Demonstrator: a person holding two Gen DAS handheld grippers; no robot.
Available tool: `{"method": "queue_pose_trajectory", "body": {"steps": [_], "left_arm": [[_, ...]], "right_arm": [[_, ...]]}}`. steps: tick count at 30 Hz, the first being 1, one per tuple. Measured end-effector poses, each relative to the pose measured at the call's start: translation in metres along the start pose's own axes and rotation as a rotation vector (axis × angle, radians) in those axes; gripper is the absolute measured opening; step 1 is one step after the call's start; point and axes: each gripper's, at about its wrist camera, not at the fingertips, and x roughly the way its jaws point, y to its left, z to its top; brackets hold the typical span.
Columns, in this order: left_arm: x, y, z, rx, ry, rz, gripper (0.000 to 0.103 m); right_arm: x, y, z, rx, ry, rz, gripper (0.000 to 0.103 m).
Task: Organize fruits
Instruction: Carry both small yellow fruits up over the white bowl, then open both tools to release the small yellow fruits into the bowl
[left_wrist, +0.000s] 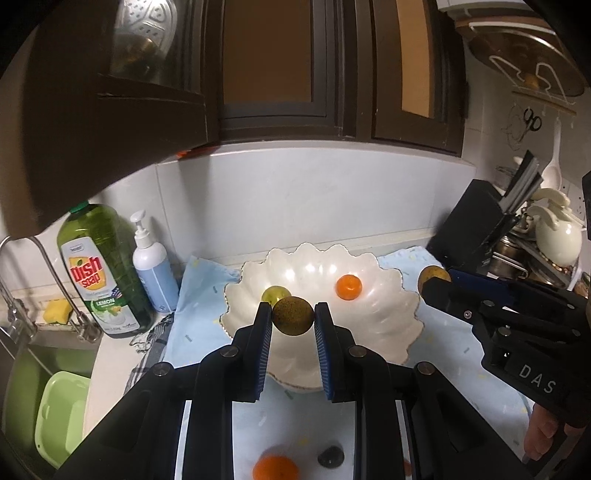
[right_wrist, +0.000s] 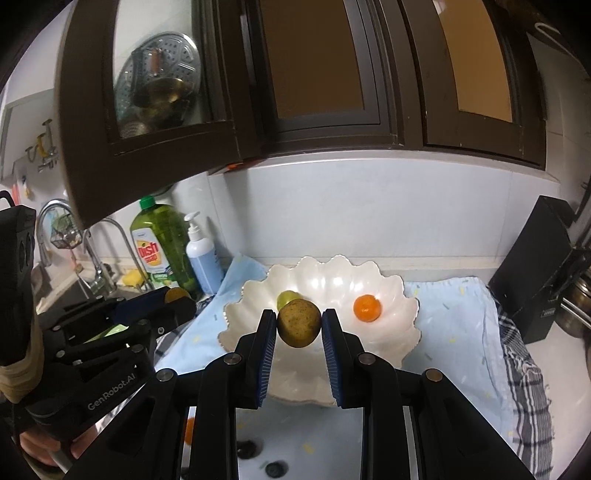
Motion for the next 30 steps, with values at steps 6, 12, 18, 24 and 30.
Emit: {"method": "queue_pose_trajectory", "body": {"steps": [6,12,18,24,30], "left_arm": [[0.031,0.000,0.009,-0.008,0.029,0.019,0.024],[0.063,-0.001,0.017,-0.007,0.067,0.038,0.024],[0.099,0.001,0.018,-0.020,0.138,0.049,0.024],[0.133,0.003,0.013,-0.050,0.218,0.039,0.024],[0.156,0.000,0.001,-0.053,0.286,0.046,0.024]], "right_arm": [[0.031,-0.018,0.007,0.000,0.040,0.002,0.027],[0.065,-0.035,0.011,0.006,0.090,0.004,0.027],[0.099,-0.048,0.010,0.008,0.143,-0.003,0.027],[0.133,-0.059,0.004,0.022,0.217,-0.008,0.027],[0.157,-0.068,-0.007,0.033,0.285,-0.016,0.027]]}}
